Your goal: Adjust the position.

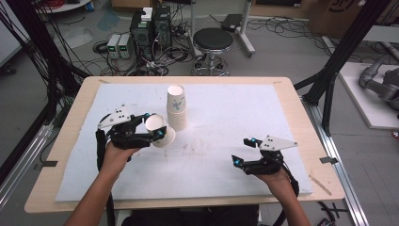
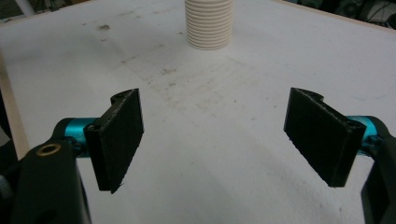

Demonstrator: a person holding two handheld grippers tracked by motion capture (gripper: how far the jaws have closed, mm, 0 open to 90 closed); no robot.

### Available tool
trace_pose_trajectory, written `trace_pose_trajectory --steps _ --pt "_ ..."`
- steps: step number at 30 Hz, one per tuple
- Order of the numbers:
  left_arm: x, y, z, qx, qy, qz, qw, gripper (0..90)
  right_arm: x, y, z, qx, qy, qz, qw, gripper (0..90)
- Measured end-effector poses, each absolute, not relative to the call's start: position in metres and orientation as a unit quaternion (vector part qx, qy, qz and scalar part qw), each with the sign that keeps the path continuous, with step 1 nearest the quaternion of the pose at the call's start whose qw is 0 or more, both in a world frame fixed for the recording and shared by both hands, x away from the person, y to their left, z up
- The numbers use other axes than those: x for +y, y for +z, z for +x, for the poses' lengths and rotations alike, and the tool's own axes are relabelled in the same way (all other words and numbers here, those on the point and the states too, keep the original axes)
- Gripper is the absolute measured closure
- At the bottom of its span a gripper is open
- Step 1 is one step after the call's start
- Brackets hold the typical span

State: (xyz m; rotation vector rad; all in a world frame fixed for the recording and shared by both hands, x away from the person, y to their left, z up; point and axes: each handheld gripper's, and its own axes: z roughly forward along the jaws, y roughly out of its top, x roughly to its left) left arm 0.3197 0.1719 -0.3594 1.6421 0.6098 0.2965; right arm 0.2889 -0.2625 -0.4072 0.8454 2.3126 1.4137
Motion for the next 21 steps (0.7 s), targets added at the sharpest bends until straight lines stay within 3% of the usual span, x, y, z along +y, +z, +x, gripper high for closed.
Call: trace_pose_trajectory --steps 21 --pt "0.142 -0.370 0.311 0.227 0.095 0.737 0.630 34.9 -0.224 -0.403 0.298 0.824 0.516 0.216 0.095 20.3"
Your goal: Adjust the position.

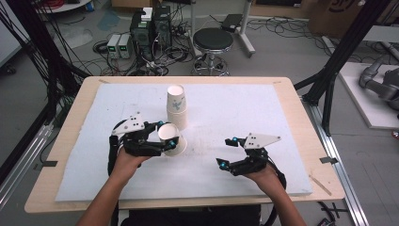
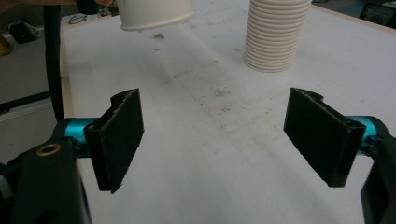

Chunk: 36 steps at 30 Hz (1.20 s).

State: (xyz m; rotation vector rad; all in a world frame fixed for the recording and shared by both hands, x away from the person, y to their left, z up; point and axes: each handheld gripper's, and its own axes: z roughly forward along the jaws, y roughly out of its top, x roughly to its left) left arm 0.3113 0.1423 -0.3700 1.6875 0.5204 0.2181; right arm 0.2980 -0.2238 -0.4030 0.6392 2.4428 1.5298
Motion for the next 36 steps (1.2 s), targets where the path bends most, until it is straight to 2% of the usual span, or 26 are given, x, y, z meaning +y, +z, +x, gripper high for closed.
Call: trace_pose_trajectory --steps 36 --pt "0.095 -0.372 0.307 0.148 0.027 0.762 0.630 35.0 -0.177 -0.401 0.301 0.838 0.525 0.142 0.039 20.7"
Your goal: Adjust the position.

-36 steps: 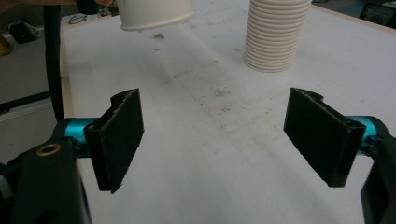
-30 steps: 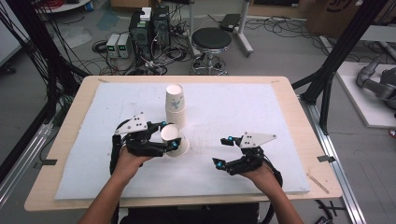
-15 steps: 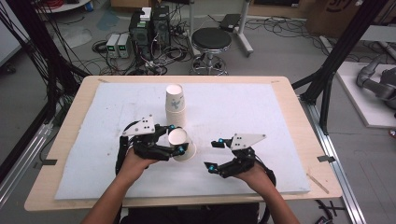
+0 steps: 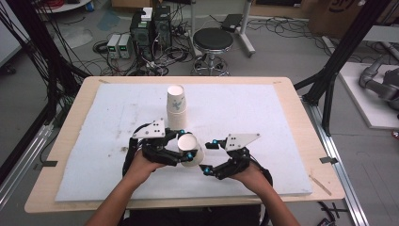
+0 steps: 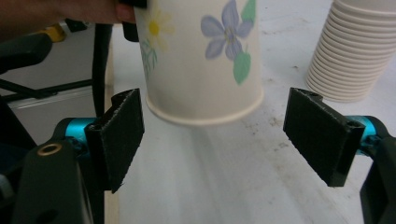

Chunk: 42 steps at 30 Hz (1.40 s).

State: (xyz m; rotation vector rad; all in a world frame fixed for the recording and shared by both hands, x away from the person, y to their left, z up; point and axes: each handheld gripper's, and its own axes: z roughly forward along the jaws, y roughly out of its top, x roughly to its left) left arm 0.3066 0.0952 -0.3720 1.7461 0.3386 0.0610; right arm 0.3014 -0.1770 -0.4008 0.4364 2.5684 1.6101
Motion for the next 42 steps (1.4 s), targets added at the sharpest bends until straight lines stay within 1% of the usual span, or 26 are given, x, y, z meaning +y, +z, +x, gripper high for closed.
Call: trace_pose_trajectory --steps 1,7,8,11,12,19,20,24,26,27,28,29,30,31,32,36,42 --pt "0.093 -0.372 0.307 0.145 0.023 0.763 0.630 35.0 -0.175 -0.400 0.302 0.837 0.529 0.138 0.033 20.7" --pt "0.087 -0.374 0.308 0.138 0.013 0.764 0.631 35.0 -0.171 -0.397 0.302 0.839 0.528 0.129 0.030 20.7" --pt "0.085 -0.374 0.308 0.136 0.011 0.762 0.633 35.0 -0.168 -0.396 0.302 0.841 0.527 0.123 0.021 20.7" --pt "0.084 -0.374 0.308 0.134 0.009 0.760 0.635 35.0 -0.166 -0.394 0.303 0.842 0.525 0.123 0.028 20.7" --pt "0.084 -0.374 0.308 0.133 0.007 0.760 0.637 35.0 -0.162 -0.393 0.304 0.844 0.523 0.119 0.021 20.7" --pt "0.084 -0.374 0.309 0.134 -0.001 0.753 0.644 35.0 -0.157 -0.394 0.307 0.844 0.523 0.121 0.011 21.1" --pt "0.084 -0.374 0.309 0.134 -0.001 0.753 0.644 35.1 -0.157 -0.394 0.309 0.844 0.522 0.119 0.010 25.6" --pt "0.084 -0.374 0.309 0.134 -0.001 0.753 0.644 35.1 -0.158 -0.395 0.310 0.844 0.523 0.116 0.010 26.8" --pt "0.083 -0.374 0.309 0.130 0.004 0.755 0.643 35.1 -0.158 -0.395 0.310 0.845 0.522 0.115 0.010 29.5" --pt "0.083 -0.374 0.309 0.130 0.004 0.755 0.643 35.0 -0.158 -0.395 0.310 0.845 0.522 0.115 0.010 29.5" --pt "0.083 -0.374 0.309 0.128 0.010 0.756 0.641 34.2 -0.158 -0.394 0.310 0.847 0.519 0.113 0.012 32.3" --pt "0.082 -0.374 0.308 0.127 0.020 0.758 0.640 30.3 -0.159 -0.394 0.310 0.848 0.517 0.113 0.012 32.8" --pt "0.081 -0.372 0.307 0.141 0.040 0.761 0.632 20.6 -0.159 -0.394 0.311 0.851 0.512 0.114 0.014 33.3" --pt "0.082 -0.371 0.308 0.149 0.040 0.763 0.628 15.9 -0.160 -0.393 0.311 0.853 0.510 0.112 0.015 33.5" --pt "0.082 -0.370 0.309 0.150 0.042 0.766 0.624 14.6 -0.161 -0.393 0.311 0.855 0.507 0.112 0.014 33.6" --pt "0.085 -0.367 0.310 0.145 0.034 0.776 0.613 14.7 -0.163 -0.386 0.313 0.871 0.480 0.102 0.033 33.7" --pt "0.090 -0.363 0.312 0.143 0.028 0.784 0.603 14.6 -0.163 -0.376 0.316 0.887 0.449 0.093 0.046 33.8"
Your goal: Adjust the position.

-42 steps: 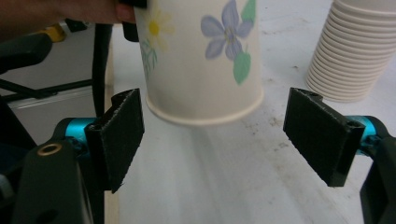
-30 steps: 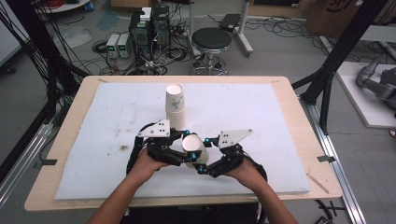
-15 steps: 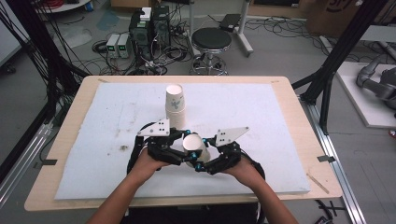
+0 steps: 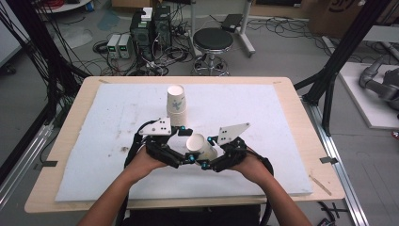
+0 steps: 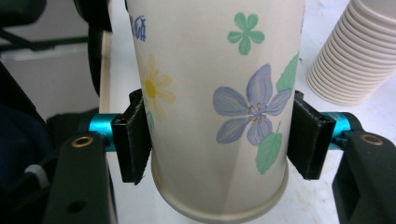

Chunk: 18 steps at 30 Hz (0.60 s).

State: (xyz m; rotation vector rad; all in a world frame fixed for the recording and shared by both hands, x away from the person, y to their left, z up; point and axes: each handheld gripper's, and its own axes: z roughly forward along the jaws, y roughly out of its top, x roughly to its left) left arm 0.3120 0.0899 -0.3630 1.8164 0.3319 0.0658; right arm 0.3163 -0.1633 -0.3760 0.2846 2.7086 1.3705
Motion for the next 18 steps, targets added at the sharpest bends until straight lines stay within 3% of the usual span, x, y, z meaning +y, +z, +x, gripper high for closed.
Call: trace_pose_trajectory --steps 18 --pt "0.090 -0.358 0.315 0.126 0.011 0.823 0.553 14.9 -0.144 -0.359 0.321 0.944 0.324 0.035 0.056 33.7"
